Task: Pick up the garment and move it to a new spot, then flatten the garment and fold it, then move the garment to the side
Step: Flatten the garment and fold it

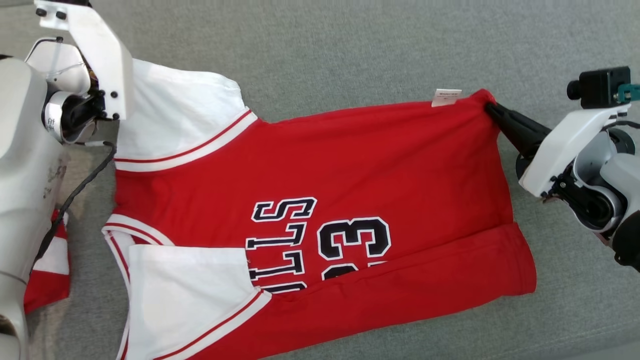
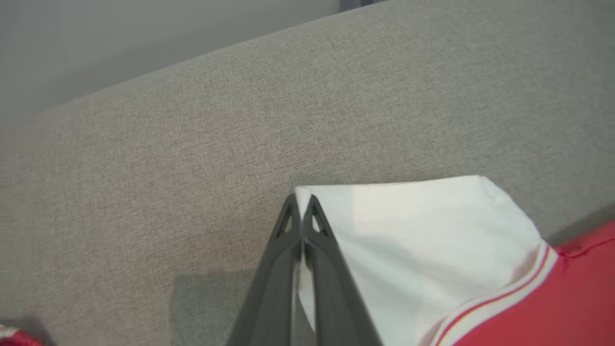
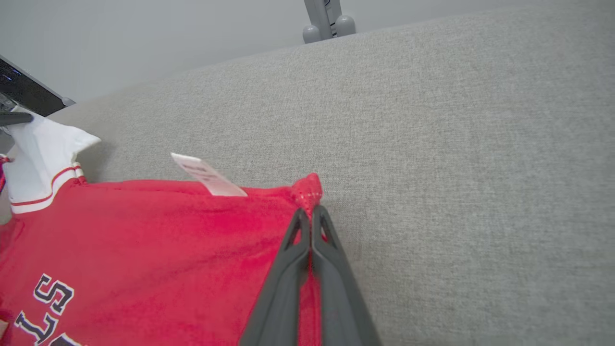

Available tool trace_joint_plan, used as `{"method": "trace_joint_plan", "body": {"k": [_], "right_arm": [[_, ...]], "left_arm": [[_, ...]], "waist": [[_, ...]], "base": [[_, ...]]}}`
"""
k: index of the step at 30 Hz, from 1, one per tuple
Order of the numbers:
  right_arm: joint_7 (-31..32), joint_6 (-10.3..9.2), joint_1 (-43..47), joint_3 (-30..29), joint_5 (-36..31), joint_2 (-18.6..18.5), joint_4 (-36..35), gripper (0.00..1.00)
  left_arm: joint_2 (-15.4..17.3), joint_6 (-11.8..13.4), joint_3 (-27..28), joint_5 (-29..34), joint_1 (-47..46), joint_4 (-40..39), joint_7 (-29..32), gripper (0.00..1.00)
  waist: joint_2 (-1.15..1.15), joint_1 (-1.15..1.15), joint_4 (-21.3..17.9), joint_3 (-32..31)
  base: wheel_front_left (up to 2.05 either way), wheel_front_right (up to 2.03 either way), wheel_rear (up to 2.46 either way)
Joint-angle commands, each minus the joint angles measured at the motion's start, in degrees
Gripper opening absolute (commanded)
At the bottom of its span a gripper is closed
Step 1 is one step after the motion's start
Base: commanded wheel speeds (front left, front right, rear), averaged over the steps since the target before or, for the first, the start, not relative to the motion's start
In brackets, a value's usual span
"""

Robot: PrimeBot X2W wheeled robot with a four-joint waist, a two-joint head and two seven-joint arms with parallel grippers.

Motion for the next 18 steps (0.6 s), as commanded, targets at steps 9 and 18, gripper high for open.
{"method": "trace_joint_plan", "body": {"k": [9, 18], "right_arm": [[0.05, 0.03, 3.17, 0.26, 1.22, -0.75, 1.68, 0.0], [4.67, 0.03, 5.34, 0.65, -0.06, -3.09, -1.4, 0.0]], "left_arm": [[0.69, -2.19, 1.24, -4.37, 4.55, -1.75, 2.85, 0.0], [1.73, -2.92, 1.92, -11.42, 9.35, -7.67, 15.53, 0.0]], "waist": [[0.0, 0.0, 2.43, -5.53], [0.0, 0.0, 3.98, -9.08]], "base": [[0.0, 0.0, 0.0], [0.0, 0.0, 0.0]]}}
